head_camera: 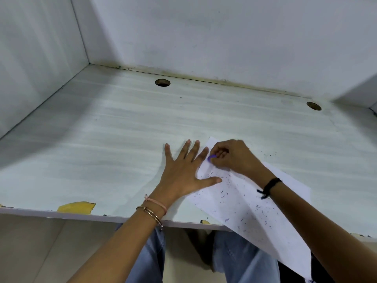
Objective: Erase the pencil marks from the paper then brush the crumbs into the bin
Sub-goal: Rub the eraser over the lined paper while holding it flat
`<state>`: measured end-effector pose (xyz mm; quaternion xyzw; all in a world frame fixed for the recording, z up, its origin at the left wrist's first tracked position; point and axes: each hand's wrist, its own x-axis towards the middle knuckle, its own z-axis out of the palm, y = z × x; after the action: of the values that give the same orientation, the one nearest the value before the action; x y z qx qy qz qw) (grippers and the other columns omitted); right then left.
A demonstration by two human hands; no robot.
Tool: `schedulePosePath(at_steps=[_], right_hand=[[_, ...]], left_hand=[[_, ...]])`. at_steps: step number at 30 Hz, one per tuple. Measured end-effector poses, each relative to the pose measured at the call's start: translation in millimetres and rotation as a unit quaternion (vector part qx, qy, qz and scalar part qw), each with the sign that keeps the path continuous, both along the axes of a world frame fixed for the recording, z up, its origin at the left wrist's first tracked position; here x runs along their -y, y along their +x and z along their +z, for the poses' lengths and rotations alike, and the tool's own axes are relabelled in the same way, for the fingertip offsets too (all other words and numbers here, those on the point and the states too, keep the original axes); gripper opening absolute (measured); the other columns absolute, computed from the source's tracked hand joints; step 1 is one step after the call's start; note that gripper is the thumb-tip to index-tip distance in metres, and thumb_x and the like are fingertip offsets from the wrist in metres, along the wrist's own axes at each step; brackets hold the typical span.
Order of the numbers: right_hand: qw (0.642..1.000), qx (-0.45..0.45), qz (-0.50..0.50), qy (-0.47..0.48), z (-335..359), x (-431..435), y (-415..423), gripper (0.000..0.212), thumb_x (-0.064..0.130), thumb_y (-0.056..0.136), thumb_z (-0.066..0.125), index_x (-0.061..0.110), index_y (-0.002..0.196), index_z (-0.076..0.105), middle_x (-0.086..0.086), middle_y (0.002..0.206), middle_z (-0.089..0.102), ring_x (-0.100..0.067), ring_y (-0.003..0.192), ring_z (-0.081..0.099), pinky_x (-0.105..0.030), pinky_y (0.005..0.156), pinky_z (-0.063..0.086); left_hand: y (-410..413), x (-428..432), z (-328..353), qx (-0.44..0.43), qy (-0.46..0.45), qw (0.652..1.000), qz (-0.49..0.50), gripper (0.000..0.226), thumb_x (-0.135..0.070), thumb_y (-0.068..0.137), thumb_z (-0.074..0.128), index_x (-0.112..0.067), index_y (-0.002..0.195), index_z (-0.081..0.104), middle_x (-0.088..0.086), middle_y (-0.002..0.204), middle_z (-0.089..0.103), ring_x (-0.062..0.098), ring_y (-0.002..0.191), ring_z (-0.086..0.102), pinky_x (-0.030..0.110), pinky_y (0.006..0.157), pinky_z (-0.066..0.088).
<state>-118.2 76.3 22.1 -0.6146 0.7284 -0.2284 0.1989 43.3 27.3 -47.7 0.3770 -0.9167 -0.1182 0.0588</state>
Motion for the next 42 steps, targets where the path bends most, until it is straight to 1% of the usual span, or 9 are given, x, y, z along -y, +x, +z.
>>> schedulePosePath(at_steps=[7, 12, 16, 21, 25, 30, 34, 39, 42], right_hand=[[0.998, 0.0, 0.062, 0.024, 3, -10, 14, 0.012, 0.004, 0.072, 0.067, 0.013, 0.076, 0.072, 0.001, 0.066, 0.068, -0.015, 0.06, 0.061, -0.029, 0.062, 0.052], [0.998, -0.041, -0.04, -0.008, 7, 15, -18, 0.007, 0.006, 0.075, 0.068, 0.011, 0.077, 0.073, -0.002, 0.07, 0.069, -0.018, 0.069, 0.065, -0.035, 0.07, 0.056], [0.997, -0.019, 0.067, 0.026, 2, -1, 10, 0.01, 0.005, 0.072, 0.067, 0.013, 0.075, 0.072, 0.0, 0.066, 0.069, -0.014, 0.06, 0.063, -0.03, 0.062, 0.052], [0.999, -0.034, -0.032, -0.011, 7, 15, -20, 0.01, 0.004, 0.073, 0.067, 0.013, 0.074, 0.073, -0.003, 0.071, 0.07, -0.018, 0.068, 0.066, -0.034, 0.069, 0.055], [0.996, -0.019, 0.078, 0.03, 2, -3, 4, 0.01, 0.005, 0.073, 0.068, 0.013, 0.076, 0.073, 0.004, 0.066, 0.068, -0.017, 0.061, 0.064, -0.031, 0.064, 0.053], [0.998, -0.048, -0.024, -0.014, 6, 16, -26, 0.008, 0.004, 0.075, 0.067, 0.01, 0.077, 0.073, -0.005, 0.073, 0.07, -0.022, 0.071, 0.066, -0.035, 0.068, 0.055], [0.994, -0.041, 0.1, 0.023, 3, -3, 7, 0.011, 0.004, 0.073, 0.065, 0.011, 0.077, 0.072, 0.0, 0.068, 0.068, -0.013, 0.058, 0.059, -0.026, 0.059, 0.049], [0.998, -0.057, -0.017, -0.015, 5, 19, -24, 0.01, 0.003, 0.075, 0.064, 0.009, 0.077, 0.072, -0.004, 0.073, 0.068, -0.018, 0.068, 0.063, -0.031, 0.066, 0.052], [0.995, -0.066, 0.071, 0.002, 1, 6, 3, 0.012, 0.005, 0.073, 0.064, 0.012, 0.078, 0.072, -0.002, 0.071, 0.068, -0.017, 0.066, 0.063, -0.029, 0.063, 0.05]], left_hand=[[-1, 1, -1, 0.002, -0.009, 1.0, 0.001, 0.101, -0.093, 0.07, 0.012, -0.038, 0.153, -0.005, -0.006, 0.162, -0.014, 0.014, 0.147, -0.021, 0.069, 0.107, -0.016], [-1, 0, 1, 0.0, 0.004, 1.0, 0.005, 0.099, -0.092, 0.072, 0.015, -0.039, 0.153, -0.005, -0.008, 0.161, -0.016, 0.012, 0.146, -0.023, 0.067, 0.107, -0.019], [-1, 1, -1, -0.005, -0.008, 1.0, 0.003, 0.099, -0.092, 0.072, 0.014, -0.039, 0.153, -0.005, -0.006, 0.162, -0.014, 0.013, 0.147, -0.021, 0.068, 0.107, -0.018], [0, 0, 2, 0.0, 0.002, 1.0, 0.005, 0.099, -0.092, 0.072, 0.015, -0.039, 0.153, -0.006, -0.008, 0.161, -0.017, 0.012, 0.146, -0.023, 0.067, 0.107, -0.019], [0, 0, 1, -0.007, -0.001, 1.0, 0.004, 0.098, -0.091, 0.073, 0.017, -0.039, 0.153, -0.005, -0.007, 0.162, -0.015, 0.012, 0.146, -0.022, 0.067, 0.107, -0.017], [-1, 0, 2, 0.0, -0.001, 1.0, 0.005, 0.099, -0.092, 0.072, 0.014, -0.039, 0.153, -0.006, -0.008, 0.161, -0.016, 0.012, 0.146, -0.023, 0.067, 0.107, -0.018], [-1, 0, 1, -0.006, -0.005, 1.0, 0.004, 0.098, -0.092, 0.072, 0.016, -0.039, 0.153, -0.005, -0.008, 0.162, -0.014, 0.012, 0.146, -0.022, 0.067, 0.108, -0.017], [0, -1, 2, -0.005, 0.001, 1.0, 0.004, 0.097, -0.091, 0.074, 0.018, -0.04, 0.153, -0.004, -0.009, 0.161, -0.016, 0.011, 0.146, -0.023, 0.066, 0.108, -0.018], [-1, 0, 1, -0.009, -0.004, 1.0, 0.003, 0.096, -0.091, 0.074, 0.018, -0.04, 0.153, -0.004, -0.008, 0.162, -0.013, 0.012, 0.147, -0.021, 0.067, 0.108, -0.017]])
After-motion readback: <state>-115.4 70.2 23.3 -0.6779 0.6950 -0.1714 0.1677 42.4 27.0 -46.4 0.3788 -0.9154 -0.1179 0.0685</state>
